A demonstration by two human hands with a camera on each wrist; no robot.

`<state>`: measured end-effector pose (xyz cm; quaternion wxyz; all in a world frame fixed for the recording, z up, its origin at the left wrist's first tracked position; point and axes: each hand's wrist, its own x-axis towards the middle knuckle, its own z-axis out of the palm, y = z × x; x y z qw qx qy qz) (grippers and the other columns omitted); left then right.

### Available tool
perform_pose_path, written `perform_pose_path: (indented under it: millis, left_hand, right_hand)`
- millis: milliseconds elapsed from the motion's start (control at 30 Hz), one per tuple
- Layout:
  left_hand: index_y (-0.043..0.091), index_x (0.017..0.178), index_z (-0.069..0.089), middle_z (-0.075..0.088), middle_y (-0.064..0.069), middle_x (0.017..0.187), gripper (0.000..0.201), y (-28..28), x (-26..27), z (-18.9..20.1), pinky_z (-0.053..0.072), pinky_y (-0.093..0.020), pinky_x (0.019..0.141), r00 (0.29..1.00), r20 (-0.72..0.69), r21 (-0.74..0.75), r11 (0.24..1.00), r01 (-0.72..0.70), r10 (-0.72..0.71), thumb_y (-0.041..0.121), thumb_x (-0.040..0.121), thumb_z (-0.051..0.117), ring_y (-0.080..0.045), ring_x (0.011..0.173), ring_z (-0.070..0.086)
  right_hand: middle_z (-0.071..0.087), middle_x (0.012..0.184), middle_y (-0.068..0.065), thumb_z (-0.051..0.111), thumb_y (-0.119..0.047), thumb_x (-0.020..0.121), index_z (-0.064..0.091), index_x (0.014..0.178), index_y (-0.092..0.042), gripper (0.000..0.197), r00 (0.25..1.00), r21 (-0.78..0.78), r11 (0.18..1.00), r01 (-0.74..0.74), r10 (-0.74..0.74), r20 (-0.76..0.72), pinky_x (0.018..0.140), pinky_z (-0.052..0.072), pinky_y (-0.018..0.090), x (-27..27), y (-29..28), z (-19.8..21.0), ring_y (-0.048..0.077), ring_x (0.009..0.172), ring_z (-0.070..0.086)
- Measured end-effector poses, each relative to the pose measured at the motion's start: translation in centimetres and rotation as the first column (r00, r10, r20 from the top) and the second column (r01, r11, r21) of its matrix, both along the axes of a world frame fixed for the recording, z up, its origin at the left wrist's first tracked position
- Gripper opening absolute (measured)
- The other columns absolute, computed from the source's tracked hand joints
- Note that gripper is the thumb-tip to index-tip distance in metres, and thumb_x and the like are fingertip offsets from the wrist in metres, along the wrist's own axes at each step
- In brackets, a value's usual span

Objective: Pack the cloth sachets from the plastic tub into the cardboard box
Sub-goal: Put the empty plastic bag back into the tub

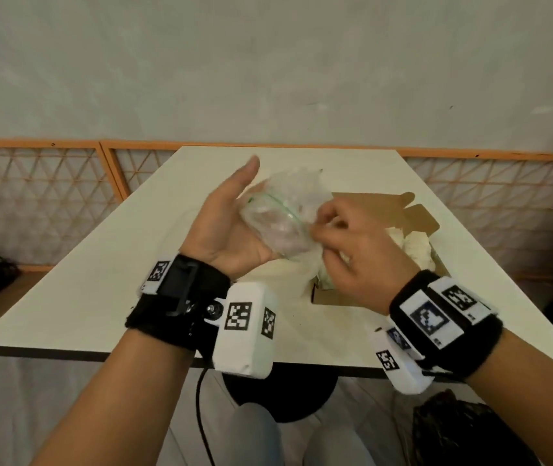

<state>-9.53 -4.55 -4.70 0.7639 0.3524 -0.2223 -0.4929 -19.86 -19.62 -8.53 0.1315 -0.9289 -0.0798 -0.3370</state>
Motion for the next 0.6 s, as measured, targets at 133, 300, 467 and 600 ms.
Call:
perform_pose_path:
  millis: [133, 300, 467, 600]
  left_hand:
    - [0.014, 0.118, 0.055, 0.057, -0.013, 0.105, 0.027, -2.8, -0.2, -0.3, 0.050, -0.030, 0.063, 0.942, 0.258, 0.127, 0.960, -0.251, 0.212, 0.014, 0.091, 0.055, -0.023, 0.082, 0.060]
    - [0.015, 0.065, 0.053, 0.056, -0.008, 0.075, 0.027, -4.5, -0.2, -1.3, 0.044, -0.027, 0.057, 0.841, 0.323, 0.025, 0.884, -0.467, 0.435, -0.009, 0.076, 0.050, -0.023, 0.067, 0.053]
    - [0.005, 0.102, 0.054, 0.060, -0.012, 0.094, 0.029, -5.2, -1.9, -0.1, 0.049, -0.033, 0.072, 0.911, 0.292, -0.069, 0.957, -0.282, 0.290, -0.004, 0.076, 0.045, -0.026, 0.088, 0.058]
    - [0.016, 0.093, 0.058, 0.056, -0.008, 0.105, 0.016, -3.8, -2.9, 2.0, 0.045, -0.037, 0.088, 0.998, 0.030, -0.192, 0.980, -0.051, 0.058, 0.026, 0.080, 0.054, -0.025, 0.099, 0.057]
  right_hand:
    - [0.057, 0.109, 0.015, 0.042, -0.004, 0.079, 0.066, 0.090, -0.003, 0.026, 0.990, -0.129, 0.983, -0.133, 0.125, -0.072, 0.095, 0.041, 0.039, -0.6, -0.3, -0.6, 0.028, 0.111, 0.048]
    - [0.050, 0.119, 0.005, 0.065, -0.038, 0.080, 0.066, 0.109, -0.021, 0.033, 0.977, 0.329, 0.944, -0.012, -0.059, 0.205, 0.100, 0.040, 0.029, -2.0, -0.1, 2.1, 0.020, 0.117, 0.047]
    - [0.026, 0.143, -0.007, 0.075, -0.043, 0.070, 0.035, 0.135, -0.045, 0.076, 0.997, 0.406, 0.913, -0.044, 0.068, -0.044, 0.104, 0.027, 0.005, -0.9, -0.1, 3.4, -0.002, 0.132, 0.028]
    - [0.040, 0.121, -0.005, 0.068, -0.022, 0.074, 0.048, 0.124, -0.040, 0.057, 0.996, 0.358, 0.932, -0.050, 0.074, -0.054, 0.092, 0.029, -0.001, -1.3, -0.4, 4.4, -0.008, 0.108, 0.043]
